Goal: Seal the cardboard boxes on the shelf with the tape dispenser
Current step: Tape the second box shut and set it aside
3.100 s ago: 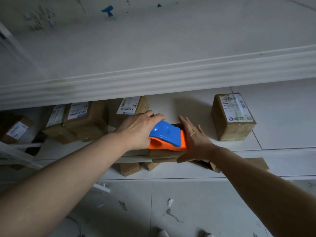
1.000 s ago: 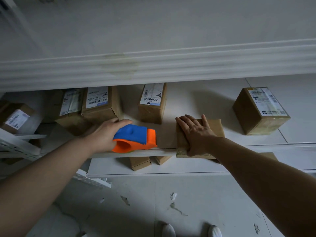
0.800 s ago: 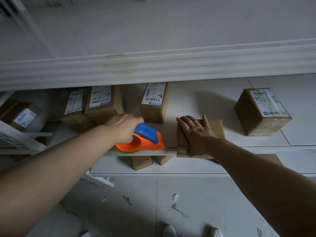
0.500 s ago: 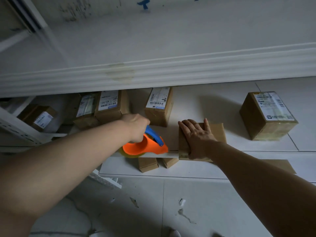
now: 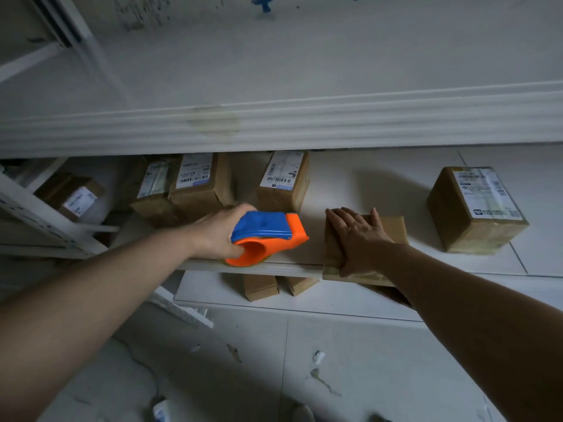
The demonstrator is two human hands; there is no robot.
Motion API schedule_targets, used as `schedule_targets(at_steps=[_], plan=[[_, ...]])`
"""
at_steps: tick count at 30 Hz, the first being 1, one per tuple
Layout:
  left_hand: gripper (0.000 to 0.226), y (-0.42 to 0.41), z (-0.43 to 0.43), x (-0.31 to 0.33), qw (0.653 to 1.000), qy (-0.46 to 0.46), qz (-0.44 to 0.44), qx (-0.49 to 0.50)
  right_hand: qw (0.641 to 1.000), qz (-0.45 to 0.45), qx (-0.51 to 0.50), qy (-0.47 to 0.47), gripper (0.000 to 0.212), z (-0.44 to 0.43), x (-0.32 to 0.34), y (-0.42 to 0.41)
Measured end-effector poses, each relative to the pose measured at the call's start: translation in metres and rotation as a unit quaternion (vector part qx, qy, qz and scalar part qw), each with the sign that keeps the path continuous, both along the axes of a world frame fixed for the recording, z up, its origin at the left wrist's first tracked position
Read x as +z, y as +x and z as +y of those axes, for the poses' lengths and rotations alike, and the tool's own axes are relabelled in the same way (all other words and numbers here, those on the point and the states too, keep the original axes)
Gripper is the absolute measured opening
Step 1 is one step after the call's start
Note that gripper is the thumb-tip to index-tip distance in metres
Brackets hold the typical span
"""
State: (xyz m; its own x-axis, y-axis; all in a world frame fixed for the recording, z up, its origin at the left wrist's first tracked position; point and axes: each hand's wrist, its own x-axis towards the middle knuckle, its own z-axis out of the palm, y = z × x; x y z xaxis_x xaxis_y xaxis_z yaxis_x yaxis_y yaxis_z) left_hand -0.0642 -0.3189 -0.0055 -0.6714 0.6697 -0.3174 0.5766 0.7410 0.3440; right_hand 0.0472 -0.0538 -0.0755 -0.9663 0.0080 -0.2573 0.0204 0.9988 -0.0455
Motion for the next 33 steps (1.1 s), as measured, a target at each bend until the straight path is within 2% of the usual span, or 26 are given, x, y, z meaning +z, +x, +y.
schedule_targets(at_steps=[3,7,10,12,16,21,24,26,28,30,33], plan=[[0.073,-0.008,0.010,-0.017,0.998,0.001,0.043,-0.054,1.000,0.001,0.006,0.017,0.126,0.002,-0.001,0.002],[0.073,-0.018,0.013,-0.046,0.982,-0.019,0.129,-0.137,0.998,-0.048,-0.027,0.027,0.133,0.007,-0.005,0.007],[0.082,-0.023,0.015,-0.067,0.965,-0.083,0.170,-0.183,0.998,-0.037,-0.033,0.027,0.129,0.007,-0.007,0.005],[0.086,-0.027,0.010,-0.074,0.958,-0.138,0.171,-0.185,0.998,-0.029,-0.037,0.030,0.128,0.007,-0.007,0.004],[0.067,-0.038,0.001,-0.075,0.944,-0.197,0.145,-0.221,0.998,-0.023,-0.057,0.033,0.129,0.003,-0.004,0.000],[0.052,-0.039,0.006,-0.081,0.951,-0.153,0.168,-0.208,0.994,-0.038,-0.098,0.028,0.126,0.004,-0.001,0.004],[0.061,-0.035,0.008,-0.075,0.960,-0.142,0.148,-0.190,0.994,-0.050,-0.097,0.026,0.125,0.006,0.004,0.008],[0.073,-0.029,0.011,-0.067,0.957,-0.132,0.166,-0.200,0.994,-0.052,-0.094,0.029,0.126,0.007,0.004,0.009],[0.075,-0.019,0.017,-0.059,0.954,-0.107,0.186,-0.211,0.994,-0.053,-0.089,0.032,0.127,0.008,0.004,0.011],[0.065,-0.006,0.030,-0.053,0.960,-0.075,0.177,-0.206,0.995,-0.047,-0.086,0.031,0.127,0.013,0.003,0.014],[0.044,0.022,0.059,-0.043,0.984,0.007,0.101,-0.144,0.996,-0.028,-0.081,0.022,0.132,0.024,0.002,0.026]])
